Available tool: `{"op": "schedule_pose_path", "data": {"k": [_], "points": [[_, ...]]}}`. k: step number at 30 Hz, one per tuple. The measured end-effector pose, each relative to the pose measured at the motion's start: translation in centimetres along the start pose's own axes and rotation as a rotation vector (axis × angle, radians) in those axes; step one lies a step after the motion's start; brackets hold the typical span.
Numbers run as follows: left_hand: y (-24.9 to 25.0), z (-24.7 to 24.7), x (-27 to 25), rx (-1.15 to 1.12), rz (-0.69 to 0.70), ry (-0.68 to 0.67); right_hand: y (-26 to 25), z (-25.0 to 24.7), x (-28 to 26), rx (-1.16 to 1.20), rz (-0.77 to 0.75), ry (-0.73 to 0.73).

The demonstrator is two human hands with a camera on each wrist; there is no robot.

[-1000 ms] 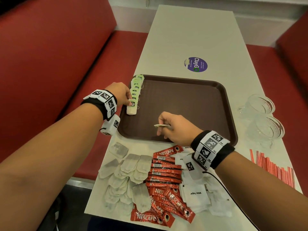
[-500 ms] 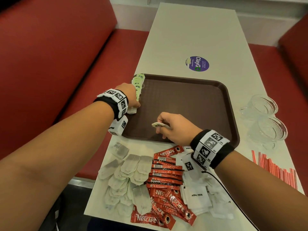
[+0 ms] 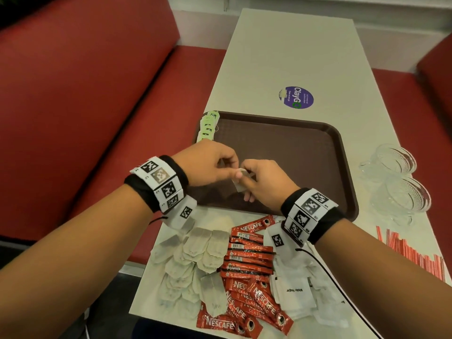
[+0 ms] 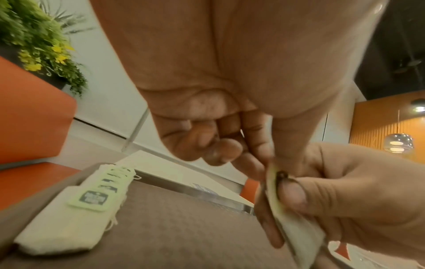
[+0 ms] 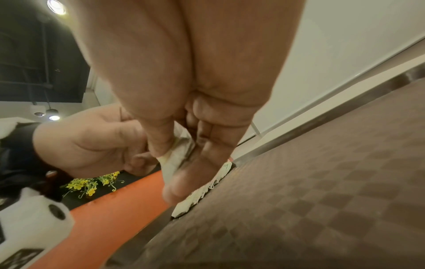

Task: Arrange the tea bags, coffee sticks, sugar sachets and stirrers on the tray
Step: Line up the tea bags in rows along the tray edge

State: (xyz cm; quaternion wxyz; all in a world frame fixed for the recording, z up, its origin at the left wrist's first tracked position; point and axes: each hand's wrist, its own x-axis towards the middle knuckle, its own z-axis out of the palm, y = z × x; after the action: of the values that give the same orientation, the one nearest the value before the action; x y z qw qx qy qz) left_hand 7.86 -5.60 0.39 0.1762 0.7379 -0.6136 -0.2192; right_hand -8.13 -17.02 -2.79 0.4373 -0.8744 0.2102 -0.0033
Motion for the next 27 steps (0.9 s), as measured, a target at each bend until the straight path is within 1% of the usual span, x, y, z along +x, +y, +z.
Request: {"op": "schedule_pose_path", "data": {"k": [4, 6, 7, 9, 11, 13, 15, 16, 17, 20, 21, 22, 23, 27], "points": [[-0.4, -0.2, -0.4, 0.053, 0.005, 0.115, 0.2, 0.4, 0.3, 0.027, 0.005, 0.014], [-0.3, -0.2, -0.7, 0.033, 0.022, 0.164, 0.3, 0.5, 0.5, 0.032, -0.003, 0.042], [-0.3, -0.2, -0.8, -0.001, 0.031, 0.175, 0.3, 0.6, 0.7, 0.042, -0.009, 0.054], [-0.2, -0.1, -1.0, -0.056, 0.031, 0.152, 0.1, 0.7, 1.0, 0.043, -0.015, 0.069], [-0.5, -0.4, -0.8, -0.041, 0.019, 0.152, -0.1, 0.8, 1.1, -0.025, -0.026, 0.071], [-1.5, -1.3, -0.5, -0.025, -0.038, 0.238, -0.1, 0.6, 1.1, -0.130, -0.025, 0.030], [-2.9, -2.5, -0.2, 0.046, -0.140, 0.305, 0.2, 0.4, 1.0, -0.244, 0.005, -0.071], [-3.7, -3.1, 0.0, 0.111, -0.194, 0.288, 0.4, 0.4, 0.9, -0.305, 0.017, -0.129], [-4.5, -3.4, 0.2, 0.179, -0.240, 0.231, 0.7, 0.4, 0.7, -0.360, 0.023, -0.185], [-6.4, -3.4, 0.9, 0.301, -0.302, -0.051, 1.1, 0.8, 0.2, -0.460, 0.027, -0.306], [-6.8, -3.0, 1.2, 0.303, -0.316, -0.116, 1.1, 0.8, 0.1, -0.469, 0.024, -0.321], [-7.2, -2.6, 1.4, 0.297, -0.330, -0.146, 1.2, 0.9, 0.0, -0.472, 0.022, -0.328], [-7.5, -2.4, 1.7, 0.292, -0.340, -0.139, 1.2, 0.9, 0.0, -0.470, 0.020, -0.329], [-8.4, -2.0, 2.9, 0.270, -0.407, -0.019, 1.4, 0.8, 0.0, -0.461, 0.018, -0.327]]}}
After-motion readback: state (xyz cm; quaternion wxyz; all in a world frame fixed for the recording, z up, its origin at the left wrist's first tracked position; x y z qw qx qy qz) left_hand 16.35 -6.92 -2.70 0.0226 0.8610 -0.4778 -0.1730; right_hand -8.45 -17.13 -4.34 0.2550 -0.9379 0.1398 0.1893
